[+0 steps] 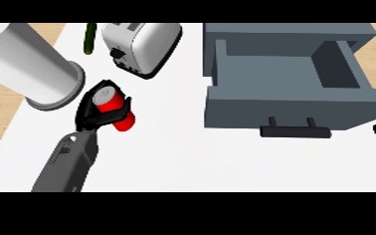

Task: Pick up the can, place it into the drawer and close the drawer

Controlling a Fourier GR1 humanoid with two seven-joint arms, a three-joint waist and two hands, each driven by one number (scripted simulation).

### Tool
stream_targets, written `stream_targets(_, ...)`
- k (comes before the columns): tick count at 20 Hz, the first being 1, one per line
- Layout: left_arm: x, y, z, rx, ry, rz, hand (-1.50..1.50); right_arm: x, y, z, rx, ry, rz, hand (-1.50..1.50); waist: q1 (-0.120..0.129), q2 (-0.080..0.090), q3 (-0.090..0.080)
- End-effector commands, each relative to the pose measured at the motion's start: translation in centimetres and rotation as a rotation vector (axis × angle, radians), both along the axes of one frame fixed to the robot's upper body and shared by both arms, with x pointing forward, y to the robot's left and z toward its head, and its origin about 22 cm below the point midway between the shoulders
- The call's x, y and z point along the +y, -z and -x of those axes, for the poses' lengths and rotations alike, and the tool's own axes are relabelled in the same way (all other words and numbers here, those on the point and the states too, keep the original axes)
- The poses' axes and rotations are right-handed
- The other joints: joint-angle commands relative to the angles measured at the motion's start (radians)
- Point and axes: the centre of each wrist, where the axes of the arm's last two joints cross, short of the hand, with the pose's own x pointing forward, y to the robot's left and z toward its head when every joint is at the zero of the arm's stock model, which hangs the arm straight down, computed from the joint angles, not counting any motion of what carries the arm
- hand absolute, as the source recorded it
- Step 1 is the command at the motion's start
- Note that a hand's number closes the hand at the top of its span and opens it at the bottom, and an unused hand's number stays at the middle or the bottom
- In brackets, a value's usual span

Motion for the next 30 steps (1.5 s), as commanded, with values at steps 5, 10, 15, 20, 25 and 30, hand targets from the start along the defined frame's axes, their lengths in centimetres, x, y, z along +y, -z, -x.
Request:
stream_targets(5, -5.6, -7.4, -0.7, -0.078, 0.002, -0.038, 1.5, -1.1, -1.3, 0.3, 0.001, -0.008, -0.007, -1.5, -0.011, 0.003, -0.001)
stream_targets(10, -9.7, -14.0, -1.8, -0.104, 0.046, -0.049, 1.5, -1.2, -0.9, 1.8, -0.007, -0.013, 0.002, -1.5, -0.02, 0.003, -0.001)
stream_targets(15, -14.3, -17.4, -0.4, -0.114, 0.104, -0.045, 1.5, 0.4, -0.7, 0.5, -0.021, -0.005, -0.007, -1.5, -0.02, 0.005, -0.002)
stream_targets(20, -16.1, -22.0, -2.3, -0.132, 0.12, -0.092, 1.5, -0.6, 0.0, 0.9, -0.021, 0.008, -0.017, -1.5, -0.026, 0.008, -0.002)
stream_targets(25, -20.7, -26.7, -4.2, -0.171, 0.104, -0.127, 1.5, -0.4, -0.4, -0.9, -0.015, 0.011, 0.015, -1.5, -0.031, 0.011, -0.002)
stream_targets(30, -23.5, -28.7, -4.8, -0.166, 0.121, -0.134, 1.5, 0.8, -0.9, -0.9, -0.028, -0.011, -0.004, -1.5, -0.034, 0.012, -0.002)
